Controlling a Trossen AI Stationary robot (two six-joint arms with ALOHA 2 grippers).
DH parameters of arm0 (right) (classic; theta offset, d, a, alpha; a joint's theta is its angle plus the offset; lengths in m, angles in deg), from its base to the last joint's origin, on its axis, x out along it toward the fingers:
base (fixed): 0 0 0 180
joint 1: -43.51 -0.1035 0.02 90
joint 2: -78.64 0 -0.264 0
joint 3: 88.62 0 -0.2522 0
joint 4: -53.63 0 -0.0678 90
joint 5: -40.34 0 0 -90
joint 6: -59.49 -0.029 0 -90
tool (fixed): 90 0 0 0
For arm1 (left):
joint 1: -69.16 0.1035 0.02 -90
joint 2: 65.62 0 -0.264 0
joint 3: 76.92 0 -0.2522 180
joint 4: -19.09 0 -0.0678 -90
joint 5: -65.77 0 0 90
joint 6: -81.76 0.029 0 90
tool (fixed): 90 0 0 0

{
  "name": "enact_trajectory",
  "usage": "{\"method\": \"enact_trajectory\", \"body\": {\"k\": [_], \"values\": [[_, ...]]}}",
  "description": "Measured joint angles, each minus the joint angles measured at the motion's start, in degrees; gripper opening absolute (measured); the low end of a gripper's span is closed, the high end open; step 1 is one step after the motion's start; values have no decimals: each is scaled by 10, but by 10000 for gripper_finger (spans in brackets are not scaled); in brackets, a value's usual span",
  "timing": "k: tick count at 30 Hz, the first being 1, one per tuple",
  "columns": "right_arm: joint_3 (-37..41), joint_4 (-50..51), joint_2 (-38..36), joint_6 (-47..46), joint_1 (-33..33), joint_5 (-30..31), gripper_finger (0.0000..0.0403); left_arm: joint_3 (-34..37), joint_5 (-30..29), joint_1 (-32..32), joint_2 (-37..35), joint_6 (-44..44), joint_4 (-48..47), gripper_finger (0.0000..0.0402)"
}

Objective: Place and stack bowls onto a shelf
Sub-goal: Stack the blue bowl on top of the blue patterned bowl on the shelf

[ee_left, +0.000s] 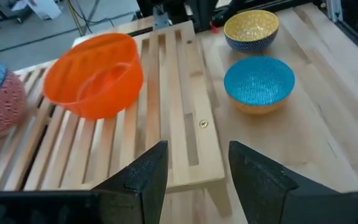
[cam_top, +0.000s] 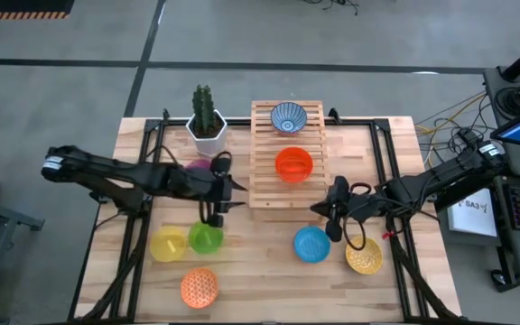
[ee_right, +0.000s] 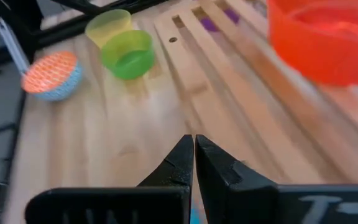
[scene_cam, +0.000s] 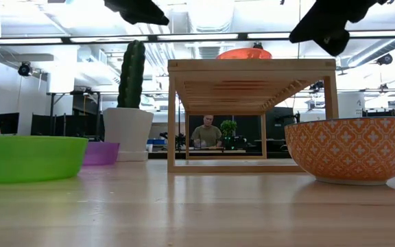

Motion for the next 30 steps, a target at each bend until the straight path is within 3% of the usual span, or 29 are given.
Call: {"method": "enact_trajectory", "body": {"k": [11, 22, 30], "values": [[-70, 26, 71, -153, -21, -109, 9, 11, -2, 0, -12, 39, 4, 152], [-177, 290, 180, -413, -29, -225, 9, 17, -2, 0, -6, 34, -22, 152], [-165, 342, 214, -492, -30, -254, 9, 24, -9, 0, -6, 27, -69, 152]]}}
